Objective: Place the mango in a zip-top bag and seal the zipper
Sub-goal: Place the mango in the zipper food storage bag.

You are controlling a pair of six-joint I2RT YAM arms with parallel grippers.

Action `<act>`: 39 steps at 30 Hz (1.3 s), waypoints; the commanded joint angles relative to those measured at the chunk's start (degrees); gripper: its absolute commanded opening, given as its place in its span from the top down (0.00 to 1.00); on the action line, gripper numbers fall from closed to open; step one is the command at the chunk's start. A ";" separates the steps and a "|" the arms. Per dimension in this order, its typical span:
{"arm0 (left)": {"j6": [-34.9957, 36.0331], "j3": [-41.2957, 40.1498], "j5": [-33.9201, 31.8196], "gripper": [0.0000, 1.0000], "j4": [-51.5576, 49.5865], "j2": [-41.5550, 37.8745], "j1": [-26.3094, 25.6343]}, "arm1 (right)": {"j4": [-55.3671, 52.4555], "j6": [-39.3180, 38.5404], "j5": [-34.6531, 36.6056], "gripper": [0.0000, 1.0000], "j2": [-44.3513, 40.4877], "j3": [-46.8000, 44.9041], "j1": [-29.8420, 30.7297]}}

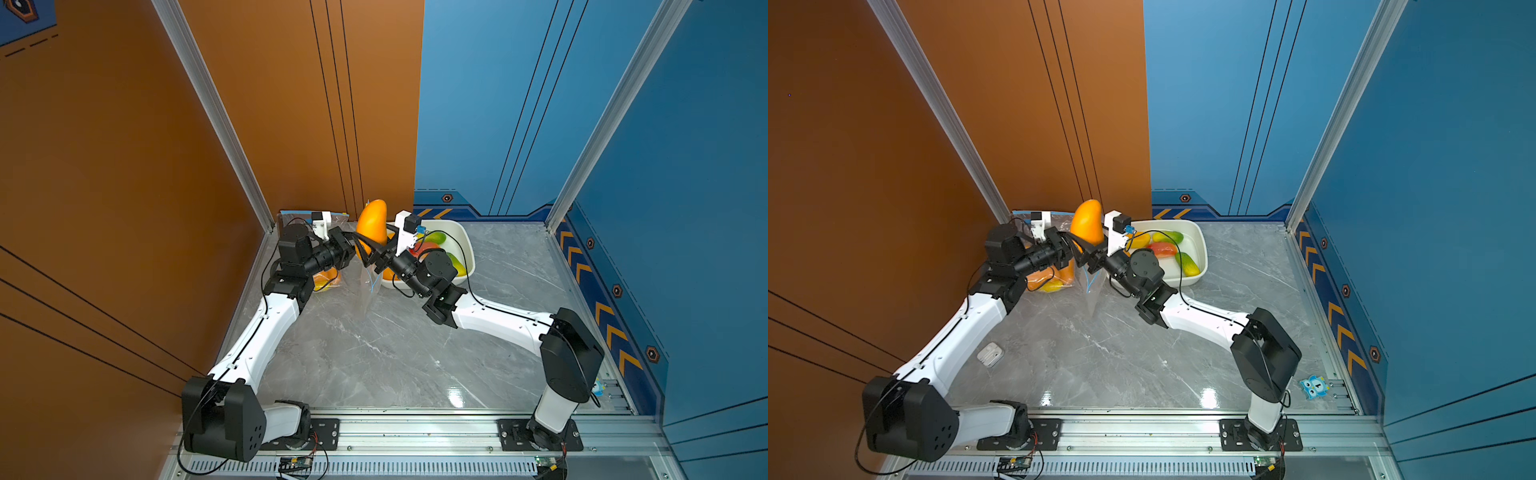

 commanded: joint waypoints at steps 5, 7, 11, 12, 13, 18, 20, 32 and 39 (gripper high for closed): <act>-8.24 -0.53 0.51 1.00 4.26 -3.10 2.19 | 8.13 0.53 -1.34 0.80 4.90 -1.63 -0.60; -9.93 -1.46 -0.32 1.00 5.08 -4.10 3.68 | 7.81 0.16 -1.30 0.80 5.50 -1.88 -0.96; -10.80 -3.23 -0.52 1.00 5.48 -5.24 5.91 | 6.20 -0.98 -0.94 0.81 6.69 -2.10 -1.95; -10.91 -3.32 -0.37 1.00 5.47 -5.26 6.22 | 6.12 -0.63 -1.87 0.81 7.02 -1.90 -2.50; -10.92 -3.35 -0.35 1.00 5.41 -5.27 6.36 | 5.43 -0.54 -3.30 0.81 7.32 -1.40 -3.05; -10.75 -4.10 -0.70 1.00 5.41 -5.33 7.45 | -7.02 -4.80 -10.21 0.78 8.14 5.02 -3.76; -10.66 -4.27 -0.70 1.00 5.43 -5.42 8.02 | -15.45 -8.13 -13.05 0.77 8.81 8.72 -3.45; -11.36 -4.96 -2.50 1.00 5.43 -6.69 10.21 | -44.60 -16.08 -21.47 0.46 12.15 22.67 -4.46; -12.68 -6.42 -4.01 1.00 5.45 -8.12 11.37 | -59.23 -18.51 -27.53 0.57 14.98 32.17 -6.99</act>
